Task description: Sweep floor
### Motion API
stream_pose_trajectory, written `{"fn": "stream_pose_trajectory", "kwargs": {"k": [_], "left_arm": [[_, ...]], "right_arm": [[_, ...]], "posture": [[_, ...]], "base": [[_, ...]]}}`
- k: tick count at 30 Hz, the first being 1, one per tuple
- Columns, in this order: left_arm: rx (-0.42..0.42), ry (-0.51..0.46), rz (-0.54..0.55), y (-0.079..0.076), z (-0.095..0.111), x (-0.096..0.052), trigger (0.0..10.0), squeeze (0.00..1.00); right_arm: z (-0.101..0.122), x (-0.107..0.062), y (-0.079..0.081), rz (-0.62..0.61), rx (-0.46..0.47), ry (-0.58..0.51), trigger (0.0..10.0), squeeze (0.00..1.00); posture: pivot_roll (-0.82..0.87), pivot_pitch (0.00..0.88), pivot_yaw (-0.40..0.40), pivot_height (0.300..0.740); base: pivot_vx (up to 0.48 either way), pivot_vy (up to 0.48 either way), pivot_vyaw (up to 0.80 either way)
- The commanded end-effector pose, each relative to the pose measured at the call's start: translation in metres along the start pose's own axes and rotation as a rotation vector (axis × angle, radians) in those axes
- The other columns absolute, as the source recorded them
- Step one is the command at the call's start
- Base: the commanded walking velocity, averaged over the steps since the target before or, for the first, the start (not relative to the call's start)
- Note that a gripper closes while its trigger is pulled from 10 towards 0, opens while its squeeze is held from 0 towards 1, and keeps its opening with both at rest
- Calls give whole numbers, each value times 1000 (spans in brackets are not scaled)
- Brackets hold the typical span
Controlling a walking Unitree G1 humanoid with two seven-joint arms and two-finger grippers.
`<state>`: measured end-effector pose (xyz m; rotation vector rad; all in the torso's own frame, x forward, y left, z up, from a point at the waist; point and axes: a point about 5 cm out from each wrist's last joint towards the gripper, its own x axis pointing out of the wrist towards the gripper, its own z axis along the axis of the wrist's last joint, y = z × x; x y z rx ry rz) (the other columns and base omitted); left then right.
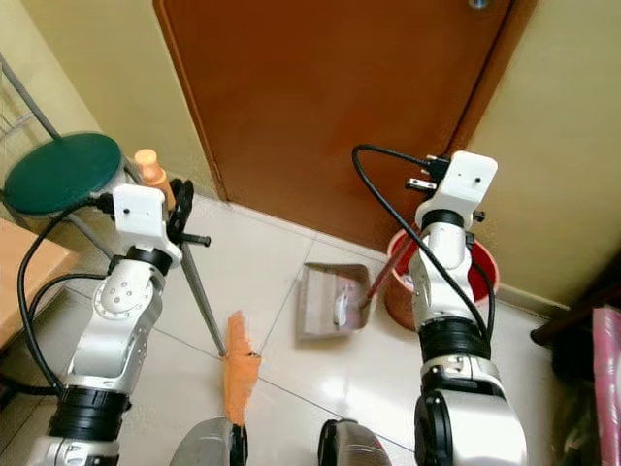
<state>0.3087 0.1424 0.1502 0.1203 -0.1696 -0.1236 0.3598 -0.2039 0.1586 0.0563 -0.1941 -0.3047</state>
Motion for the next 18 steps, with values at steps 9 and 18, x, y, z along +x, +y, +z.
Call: {"fn": "stream_pose_trajectory", "kwargs": {"k": [9, 18], "left_arm": [[32, -8, 35, 8, -9, -2, 10000, 0], [4, 4, 31, 0, -17, -1, 10000, 0]], "right_arm": [[-18, -19, -13, -26, -48, 40, 10000, 0], [-31, -28, -14, 5, -79, 101, 10000, 0]], "posture": [[85, 0, 0, 740], [84, 0, -38, 740]], "base": [[0, 0, 0], [0, 0, 0]]}}
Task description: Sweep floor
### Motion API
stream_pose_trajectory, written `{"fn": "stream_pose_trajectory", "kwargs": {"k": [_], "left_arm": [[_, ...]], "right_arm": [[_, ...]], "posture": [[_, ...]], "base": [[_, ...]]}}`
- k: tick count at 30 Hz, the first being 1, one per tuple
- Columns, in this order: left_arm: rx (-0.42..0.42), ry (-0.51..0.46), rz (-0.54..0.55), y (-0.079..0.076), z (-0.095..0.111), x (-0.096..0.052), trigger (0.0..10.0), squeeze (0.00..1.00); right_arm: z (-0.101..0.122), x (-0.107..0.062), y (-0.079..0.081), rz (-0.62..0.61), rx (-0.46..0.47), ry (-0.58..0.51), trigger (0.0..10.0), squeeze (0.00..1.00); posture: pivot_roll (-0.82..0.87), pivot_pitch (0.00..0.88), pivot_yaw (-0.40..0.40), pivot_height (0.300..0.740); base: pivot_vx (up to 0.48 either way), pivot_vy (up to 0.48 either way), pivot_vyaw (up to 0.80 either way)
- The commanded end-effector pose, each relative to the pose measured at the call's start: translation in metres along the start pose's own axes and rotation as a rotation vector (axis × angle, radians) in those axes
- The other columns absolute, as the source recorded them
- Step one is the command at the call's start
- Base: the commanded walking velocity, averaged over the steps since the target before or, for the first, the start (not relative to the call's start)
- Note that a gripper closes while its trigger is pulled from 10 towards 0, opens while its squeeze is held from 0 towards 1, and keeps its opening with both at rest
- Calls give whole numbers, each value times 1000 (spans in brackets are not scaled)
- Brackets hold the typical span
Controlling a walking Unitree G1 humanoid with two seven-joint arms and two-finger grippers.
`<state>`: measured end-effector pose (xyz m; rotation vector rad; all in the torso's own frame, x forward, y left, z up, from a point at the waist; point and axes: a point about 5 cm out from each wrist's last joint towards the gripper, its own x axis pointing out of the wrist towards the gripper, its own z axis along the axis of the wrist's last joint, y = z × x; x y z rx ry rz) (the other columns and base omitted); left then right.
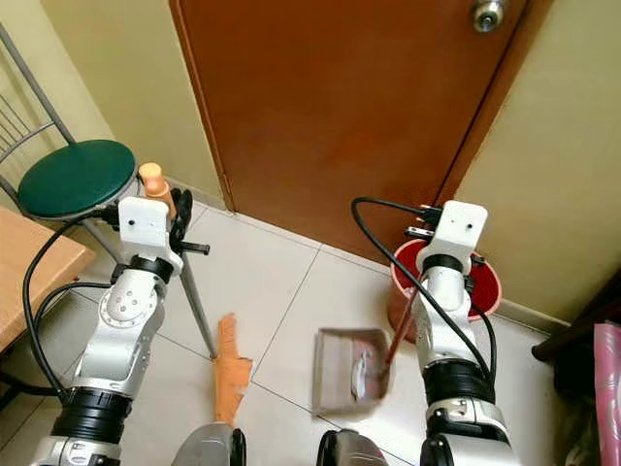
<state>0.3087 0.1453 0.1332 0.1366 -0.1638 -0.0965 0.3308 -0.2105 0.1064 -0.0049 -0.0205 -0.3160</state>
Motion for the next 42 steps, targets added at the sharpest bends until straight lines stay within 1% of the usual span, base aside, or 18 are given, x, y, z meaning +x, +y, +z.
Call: {"fn": "stream_pose_trajectory", "kwargs": {"k": [1, 8, 18, 24, 28, 30, 32, 35, 42], "left_arm": [[-14, -6, 4, -2, 0, 3, 10000, 0], [-21, -6, 18, -3, -2, 3, 10000, 0], [-4, -3, 21, -5, -4, 3, 10000, 0], [4, 2, 27, -6, -2, 5, 10000, 0], [-5, 7, 31, -6, 0, 5, 10000, 0], [-6, 6, 17, -6, 1, 5, 10000, 0], [12, 10, -6, -4, 0, 5, 10000, 0], [12, 18, -7, -2, -2, 3, 10000, 0], [6, 28, -8, -4, -3, 3, 10000, 0]], "right_arm": [[17, 3, 5, 20, 4, -63, 10000, 0], [8, -4, 7, 47, -10, -28, 10000, 0], [3, -7, 7, 55, -9, 2, 10000, 0], [5, -6, 5, 52, -6, 8, 10000, 0], [2, -8, 7, 41, 36, 56, 10000, 0], [1, -10, 9, 43, 41, 59, 10000, 0], [0, -12, 12, 44, 38, 51, 10000, 0], [-1, -12, 14, 43, 73, 64, 10000, 0], [0, -10, 12, 43, 59, 61, 10000, 0]], "posture": [[82, 0, -40, 740], [78, 0, -58, 740], [77, 0, -58, 740], [35, 0, -67, 740], [19, 0, -47, 740], [30, 0, -38, 740], [34, 0, -31, 740], [34, 0, -22, 740], [33, 0, -22, 740]], "base": [[0, 0, 0], [0, 0, 0], [0, 0, 0], [0, 0, 0], [0, 0, 0], [0, 0, 0], [0, 0, 0], [0, 0, 0], [0, 0, -587]]}}
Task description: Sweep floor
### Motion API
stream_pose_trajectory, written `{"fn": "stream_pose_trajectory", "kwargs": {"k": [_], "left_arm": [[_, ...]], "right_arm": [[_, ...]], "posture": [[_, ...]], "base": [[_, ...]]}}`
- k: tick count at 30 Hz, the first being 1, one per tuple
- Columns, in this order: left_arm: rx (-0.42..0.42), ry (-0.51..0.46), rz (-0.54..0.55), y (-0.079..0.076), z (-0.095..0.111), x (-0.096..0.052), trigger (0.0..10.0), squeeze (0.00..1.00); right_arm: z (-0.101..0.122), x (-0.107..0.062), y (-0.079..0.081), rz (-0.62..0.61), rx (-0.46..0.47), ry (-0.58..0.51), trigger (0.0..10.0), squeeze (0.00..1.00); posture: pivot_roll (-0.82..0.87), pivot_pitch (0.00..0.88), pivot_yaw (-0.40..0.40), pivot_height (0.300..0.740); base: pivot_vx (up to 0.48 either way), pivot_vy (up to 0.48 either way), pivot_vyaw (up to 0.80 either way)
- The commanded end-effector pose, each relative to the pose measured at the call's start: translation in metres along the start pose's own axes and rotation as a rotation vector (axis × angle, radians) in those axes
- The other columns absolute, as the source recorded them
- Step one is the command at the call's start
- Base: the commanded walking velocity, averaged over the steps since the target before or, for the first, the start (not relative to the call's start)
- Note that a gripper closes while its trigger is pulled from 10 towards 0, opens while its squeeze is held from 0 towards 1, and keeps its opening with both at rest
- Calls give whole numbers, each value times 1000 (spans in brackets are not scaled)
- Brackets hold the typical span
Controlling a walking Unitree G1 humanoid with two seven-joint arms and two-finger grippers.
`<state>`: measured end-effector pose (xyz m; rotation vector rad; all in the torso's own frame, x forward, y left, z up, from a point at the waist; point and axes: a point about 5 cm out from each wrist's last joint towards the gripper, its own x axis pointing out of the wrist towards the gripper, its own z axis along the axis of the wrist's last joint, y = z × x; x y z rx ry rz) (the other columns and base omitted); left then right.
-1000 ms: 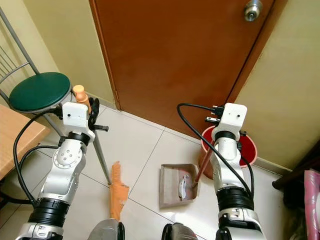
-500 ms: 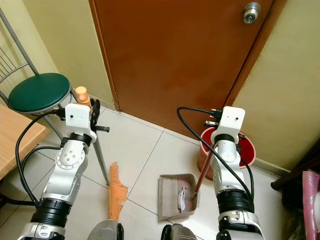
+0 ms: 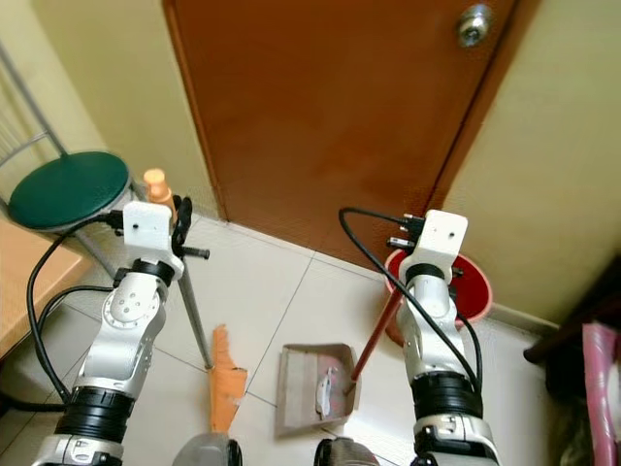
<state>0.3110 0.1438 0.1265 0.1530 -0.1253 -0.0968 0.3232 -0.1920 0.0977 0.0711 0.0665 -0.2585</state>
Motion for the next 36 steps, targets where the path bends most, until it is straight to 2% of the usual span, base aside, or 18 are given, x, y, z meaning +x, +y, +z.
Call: {"fn": "stream_pose_trajectory", "kwargs": {"k": [1, 10, 15, 16, 17, 18, 20, 24, 28, 29, 30, 32, 36], "left_arm": [[-10, -13, -7, -2, 4, 2, 10000, 0], [-19, -7, -19, -7, 3, 0, 10000, 0], [-24, 3, -21, -7, 1, -2, 10000, 0], [-23, 5, -26, -7, 1, -2, 10000, 0], [-22, 8, -28, -8, 0, -2, 10000, 0], [-22, 8, -28, -8, 0, -2, 10000, 0], [-22, 9, -28, -7, 0, -2, 10000, 0], [-16, 10, -21, -7, 0, -2, 10000, 0], [-5, 19, 0, -5, -2, -4, 10000, 0], [2, 28, 14, -2, -3, -4, 10000, 0], [2, 28, 14, -2, -3, -4, 10000, 0], [-1, 36, 20, 0, -5, -6, 10000, 0], [-3, 43, 23, -1, -6, -6, 10000, 0]], "right_arm": [[10, 2, -4, -14, -4, -38, 10000, 0], [8, 2, -3, 3, -23, -31, 10000, 0], [9, 2, -1, 19, -30, -32, 10000, 0], [7, 2, 2, 48, -15, -21, 10000, 0], [5, 0, 13, 150, 18, 5, 10000, 0], [5, 0, 13, 150, 18, 5, 10000, 0], [5, -1, 23, 250, 34, 13, 10000, 0], [8, -5, 38, 405, 1, -12, 10000, 0], [11, -6, 44, 471, -34, -33, 10000, 0], [13, -9, 50, 545, -58, -46, 10000, 0], [13, -9, 50, 545, -58, -46, 10000, 0], [14, -13, 57, 651, -84, -62, 10000, 0], [14, -17, 62, 735, -108, -58, 10000, 0]], "posture": [[32, 0, -23, 740], [31, 0, -37, 740], [29, 0, -34, 740], [28, 0, -32, 740], [28, 0, -32, 740], [28, 0, -32, 740], [28, 0, -30, 740], [28, 0, -30, 740], [28, 0, -30, 740], [31, 0, -32, 740], [31, 0, -32, 740], [33, 0, -34, 740], [32, 0, -39, 740]], "base": [[0, 0, -463], [0, 0, -549], [0, 0, 0], [0, 0, 0], [0, 0, 0], [0, 0, 0], [0, 0, 0], [0, 0, 0], [0, 0, 0], [0, 0, 0], [0, 0, 0], [0, 0, 0], [0, 0, 0]]}}
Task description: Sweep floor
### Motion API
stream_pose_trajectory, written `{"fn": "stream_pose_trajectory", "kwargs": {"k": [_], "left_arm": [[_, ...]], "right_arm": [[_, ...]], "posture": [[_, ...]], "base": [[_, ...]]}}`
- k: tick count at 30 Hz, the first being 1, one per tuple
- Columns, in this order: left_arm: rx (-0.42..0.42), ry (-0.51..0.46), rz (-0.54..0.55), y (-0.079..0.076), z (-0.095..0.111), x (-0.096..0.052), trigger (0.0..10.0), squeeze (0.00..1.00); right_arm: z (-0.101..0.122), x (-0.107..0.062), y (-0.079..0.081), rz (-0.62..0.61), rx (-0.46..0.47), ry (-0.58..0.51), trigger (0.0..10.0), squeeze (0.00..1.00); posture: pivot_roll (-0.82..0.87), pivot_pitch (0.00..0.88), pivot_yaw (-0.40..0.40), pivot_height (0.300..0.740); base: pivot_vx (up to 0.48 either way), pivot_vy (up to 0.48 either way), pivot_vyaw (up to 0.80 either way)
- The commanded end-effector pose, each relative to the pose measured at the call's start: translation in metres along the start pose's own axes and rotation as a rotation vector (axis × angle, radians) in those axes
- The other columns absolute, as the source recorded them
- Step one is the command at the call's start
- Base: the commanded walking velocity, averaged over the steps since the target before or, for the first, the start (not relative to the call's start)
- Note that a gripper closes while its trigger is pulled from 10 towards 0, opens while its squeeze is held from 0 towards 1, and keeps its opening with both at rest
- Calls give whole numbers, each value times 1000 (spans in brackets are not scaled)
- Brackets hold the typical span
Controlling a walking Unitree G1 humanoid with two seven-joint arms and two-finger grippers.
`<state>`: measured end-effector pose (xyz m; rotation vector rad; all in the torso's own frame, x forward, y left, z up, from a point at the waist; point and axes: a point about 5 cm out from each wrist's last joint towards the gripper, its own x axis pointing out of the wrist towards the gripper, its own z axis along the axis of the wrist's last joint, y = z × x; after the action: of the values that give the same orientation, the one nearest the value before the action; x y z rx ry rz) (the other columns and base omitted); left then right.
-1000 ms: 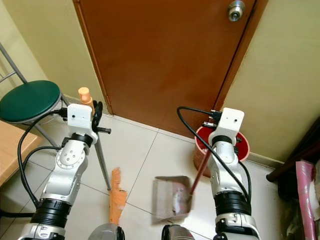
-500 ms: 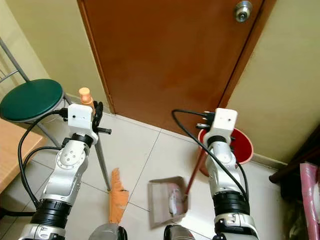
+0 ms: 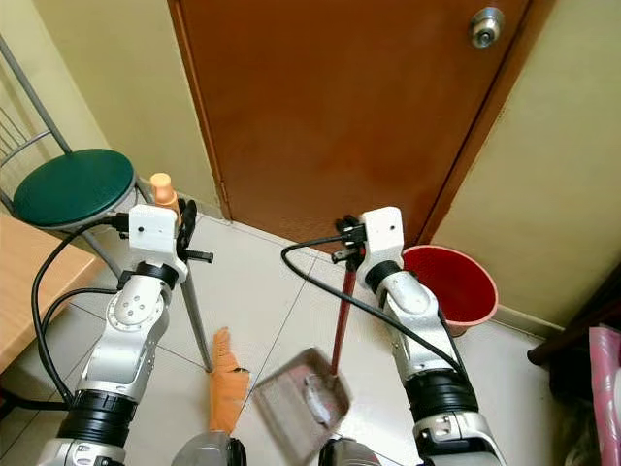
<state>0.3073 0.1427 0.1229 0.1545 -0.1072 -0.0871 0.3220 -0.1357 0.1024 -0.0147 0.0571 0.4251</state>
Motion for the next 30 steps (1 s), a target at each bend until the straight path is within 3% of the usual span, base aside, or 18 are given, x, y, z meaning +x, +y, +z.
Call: {"fn": "stream_pose_trajectory", "kwargs": {"k": [1, 7, 12, 17, 19, 21, 24, 26, 30], "left_arm": [[-5, 24, 13, 1, -3, -2, 10000, 0], [-9, 26, 10, -1, -3, -1, 10000, 0], [-11, 29, 7, -1, -4, -1, 10000, 0], [-9, 32, 3, -2, -4, -1, 10000, 0], [-8, 32, -6, -2, -4, -1, 10000, 0], [-10, 34, -14, -2, -4, -1, 10000, 0], [-16, 17, -16, -2, -2, -1, 10000, 0], [-16, 5, -18, -4, 0, -1, 10000, 0], [-16, 7, -22, -4, 0, -1, 10000, 0]], "right_arm": [[14, 4, 6, 67, -39, -57, 10000, 0], [13, 4, 3, 32, -50, -50, 10000, 0], [12, 2, -8, -91, -42, -52, 10000, 0], [2, -5, -17, -162, 54, -9, 10000, 0], [3, -8, -24, -204, 57, -19, 9882, 0], [5, -10, -28, -241, 91, -42, 8941, 0], [6, -11, -29, -275, 194, -75, 10000, 0], [5, -12, -30, -308, 136, -63, 10000, 0], [2, -12, -30, -336, 134, -38, 10000, 0]], "posture": [[31, 0, -41, 740], [29, 0, -42, 740], [27, 0, -41, 740], [27, 0, -41, 740], [21, 0, -38, 740], [20, 0, -37, 740], [20, 0, -33, 740], [20, 0, -33, 740], [20, 0, -31, 740]], "base": [[0, 0, 0], [0, 0, 0], [0, 0, 0], [0, 0, 0], [0, 0, 0], [0, 0, 0], [0, 0, 0], [0, -242, 0], [0, -246, -177]]}}
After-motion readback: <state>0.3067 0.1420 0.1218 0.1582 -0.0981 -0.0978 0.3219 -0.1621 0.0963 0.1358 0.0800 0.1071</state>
